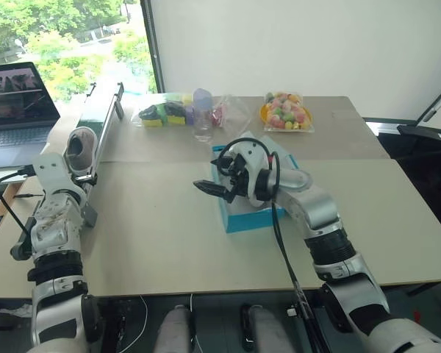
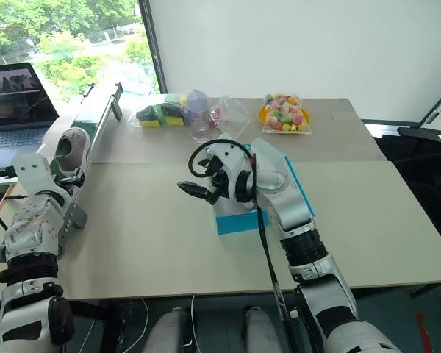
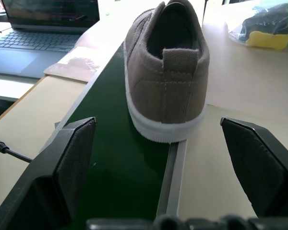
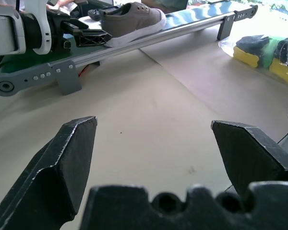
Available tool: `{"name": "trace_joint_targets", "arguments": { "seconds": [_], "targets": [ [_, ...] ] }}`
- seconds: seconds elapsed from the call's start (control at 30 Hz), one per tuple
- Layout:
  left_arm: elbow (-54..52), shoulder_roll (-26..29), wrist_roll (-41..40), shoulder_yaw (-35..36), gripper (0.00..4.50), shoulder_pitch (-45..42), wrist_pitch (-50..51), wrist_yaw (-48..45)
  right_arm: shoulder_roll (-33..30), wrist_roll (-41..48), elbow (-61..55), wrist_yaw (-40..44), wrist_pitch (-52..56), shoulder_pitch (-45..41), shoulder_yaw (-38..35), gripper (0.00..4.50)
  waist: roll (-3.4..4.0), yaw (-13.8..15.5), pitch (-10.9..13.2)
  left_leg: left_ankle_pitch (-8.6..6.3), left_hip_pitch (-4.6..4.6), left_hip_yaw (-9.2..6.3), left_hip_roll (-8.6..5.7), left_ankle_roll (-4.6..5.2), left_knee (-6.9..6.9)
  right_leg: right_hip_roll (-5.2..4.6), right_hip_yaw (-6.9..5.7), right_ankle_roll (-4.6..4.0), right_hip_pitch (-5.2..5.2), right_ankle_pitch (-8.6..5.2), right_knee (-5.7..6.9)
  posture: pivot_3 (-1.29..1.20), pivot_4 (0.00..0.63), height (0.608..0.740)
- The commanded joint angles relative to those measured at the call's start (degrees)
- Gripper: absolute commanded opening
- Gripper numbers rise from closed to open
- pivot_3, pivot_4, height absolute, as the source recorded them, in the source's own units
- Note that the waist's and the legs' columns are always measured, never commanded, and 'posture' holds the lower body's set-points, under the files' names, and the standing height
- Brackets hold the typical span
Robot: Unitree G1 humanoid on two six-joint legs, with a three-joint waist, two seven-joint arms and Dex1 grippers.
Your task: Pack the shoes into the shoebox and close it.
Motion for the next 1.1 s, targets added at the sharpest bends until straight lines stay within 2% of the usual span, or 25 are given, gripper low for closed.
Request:
{"name": "trace_joint_targets", "arguments": {
  "seconds": [0.03,0.07,0.2,0.43,0.67,0.9,1.0,1.1],
  "targets": [
    [-0.1,1.2,-0.9,0.4,4.44,-1.0,-0.9,-0.8,-0.3,1.1,-3.1,-0.2,0.5,-0.3,-1.3,4.5,0.0,0.0,0.0,0.0,0.0,0.0,0.0,0.0,0.0,0.0,-0.01,0.0,0.0,0.0,0.0,0.0,0.15,0.74],
    [-0.1,1.1,-1.0,0.5,4.44,-1.0,-0.8,-0.8,-0.3,1.1,-3.2,-0.3,0.6,-0.3,-1.3,4.5,0.0,0.0,0.0,0.0,-0.01,0.0,0.01,0.0,0.0,0.0,-0.02,0.0,0.0,0.0,0.0,0.0,0.15,0.74],
    [-0.2,0.4,-2.1,1.1,3.47,-1.1,-0.7,-0.9,-0.4,1.6,-3.6,-0.8,1.3,-1.0,-2.0,4.5,0.0,0.1,0.0,0.0,-0.01,-0.01,0.01,0.0,0.0,-0.01,-0.02,0.0,0.0,0.0,0.0,0.0,0.15,0.74],
    [-3.6,-0.1,-2.8,-0.1,1.11,-1.8,-0.7,-1.1,-0.5,1.7,-3.8,-0.9,1.8,-1.2,-2.1,4.5,0.0,0.2,0.0,-0.01,-0.01,-0.02,0.03,-0.01,0.0,-0.05,-0.15,-0.26,0.01,-0.02,0.02,0.0,0.15,0.74],
    [-13.4,-2.7,-3.1,-2.7,1.11,-2.8,-0.1,-0.5,0.1,2.6,-3.8,-1.4,2.7,-1.5,-2.9,4.5,0.0,0.2,0.0,-0.01,-0.04,-0.04,0.1,-0.02,-0.01,-0.06,-0.3,-0.35,0.0,0.08,0.0,0.0,0.15,0.74],
    [-12.2,-1.5,-1.1,1.9,1.11,1.2,3.0,7.0,-0.1,2.6,-4.2,-1.7,3.1,-1.4,-3.2,4.5,0.0,-0.7,0.0,0.02,-0.02,-0.03,0.11,-0.02,-0.01,0.03,-0.21,-0.13,-0.01,0.19,-0.06,0.0,0.15,0.74],
    [-14.0,-1.5,-2.2,2.7,1.84,3.4,3.3,6.4,-0.2,2.6,-4.3,-1.8,3.3,-1.4,-3.5,4.5,0.0,-0.9,0.0,0.03,-0.02,-0.04,0.14,-0.02,-0.02,0.07,-0.23,-0.05,-0.04,0.21,-0.05,0.0,0.15,0.74],
    [-16.0,-1.6,-2.4,2.8,2.88,4.5,3.7,6.7,-0.2,2.5,-3.9,-1.7,3.2,-1.6,-3.7,4.5,0.0,-0.7,0.0,0.02,-0.03,-0.01,0.14,-0.03,-0.02,0.02,-0.26,-0.13,-0.03,0.16,-0.06,0.0,0.15,0.74]
  ]
}}
